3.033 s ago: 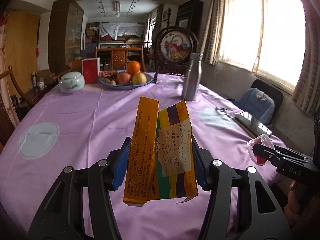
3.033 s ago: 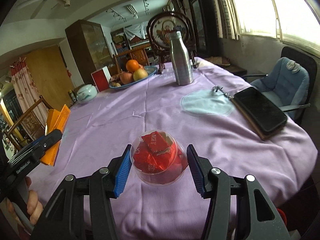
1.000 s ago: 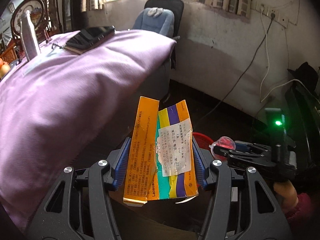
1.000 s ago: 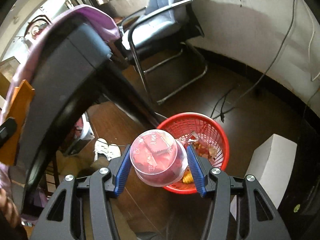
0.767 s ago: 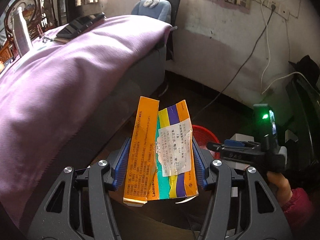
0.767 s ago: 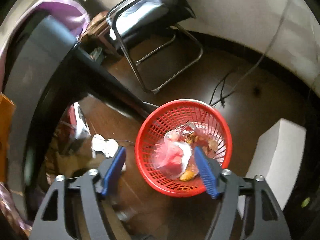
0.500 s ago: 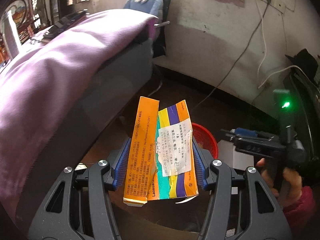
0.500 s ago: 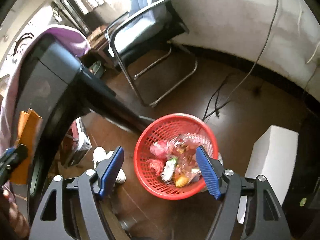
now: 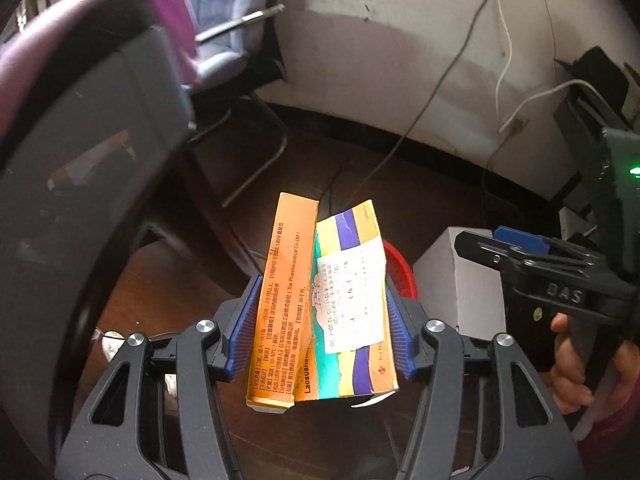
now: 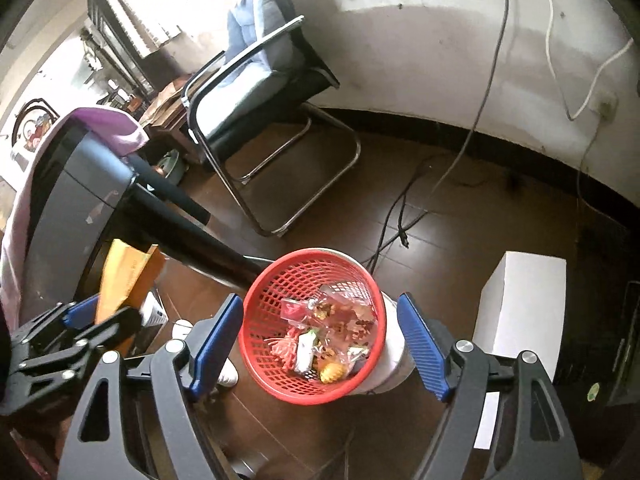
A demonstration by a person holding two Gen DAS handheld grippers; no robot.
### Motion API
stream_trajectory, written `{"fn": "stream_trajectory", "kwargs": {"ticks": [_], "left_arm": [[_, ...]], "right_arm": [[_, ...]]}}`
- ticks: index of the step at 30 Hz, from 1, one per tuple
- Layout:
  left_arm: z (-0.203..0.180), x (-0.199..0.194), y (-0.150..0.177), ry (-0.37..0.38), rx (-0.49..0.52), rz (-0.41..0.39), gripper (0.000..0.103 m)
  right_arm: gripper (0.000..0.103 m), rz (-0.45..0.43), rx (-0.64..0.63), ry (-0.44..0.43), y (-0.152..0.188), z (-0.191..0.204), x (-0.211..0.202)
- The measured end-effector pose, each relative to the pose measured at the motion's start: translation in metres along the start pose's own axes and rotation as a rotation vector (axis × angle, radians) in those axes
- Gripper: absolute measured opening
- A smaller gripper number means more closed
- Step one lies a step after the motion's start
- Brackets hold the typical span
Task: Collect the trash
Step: 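Open both grippers over the red wastebasket to drop box and cup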
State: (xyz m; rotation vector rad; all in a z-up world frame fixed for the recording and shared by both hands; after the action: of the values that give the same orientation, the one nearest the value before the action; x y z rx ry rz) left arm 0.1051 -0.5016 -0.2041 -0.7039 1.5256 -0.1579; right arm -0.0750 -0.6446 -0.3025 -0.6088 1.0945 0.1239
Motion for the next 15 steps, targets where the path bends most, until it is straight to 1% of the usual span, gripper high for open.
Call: {"fn": "stream_trajectory", "kwargs": {"ticks": [3,4,5,6,7,9,15], "left_arm": [[-0.004,0.014,-0.002,0.014,0.010,0.028,0.062],[-0.005,0.021,-0.002,0.009,0.017,0.043,0.068],[-0.007,0.024,-0.001,0.020,0.033,0.059,0.071],[-0.007,0.026,0.000,0.011,0.036,0.062,0.076],[-0.007,0.027,0.001,0.001,0.040,0.061,0.079],[-0.008,0.027,0.001,-0.010,0.043,0.058,0.082],[-0.002,0.013,0.000,-0.036,0.021,0.025,0.086]], "right_arm": [[0.078,0.008,0.011,0.003,0.001,-0.006,0.004],[0.078,0.010,0.017,0.004,0.002,-0.008,0.004],[0.078,0.011,0.021,0.005,0.002,-0.009,0.004],[0.078,0.013,0.028,0.005,0.002,-0.011,0.004],[0.078,0.014,0.033,0.004,0.002,-0.013,0.004],[0.078,0.014,0.037,0.005,0.003,-0.012,0.003],[0.078,0.015,0.004,0.000,0.005,0.001,-0.004]]}}
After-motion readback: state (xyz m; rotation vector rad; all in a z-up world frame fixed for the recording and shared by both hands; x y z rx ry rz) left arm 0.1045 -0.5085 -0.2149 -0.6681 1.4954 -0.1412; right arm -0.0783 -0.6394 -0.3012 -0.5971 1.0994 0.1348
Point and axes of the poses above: each gripper's, at about its wrist camera, not at the fingertips, and x roughly the way its jaws point, z to its left, y to its underside, the point moved 2 cm from there along x, roughly the way its jaws point, and after that the axes turned 4 degrees about y, right-handed, at the moved point
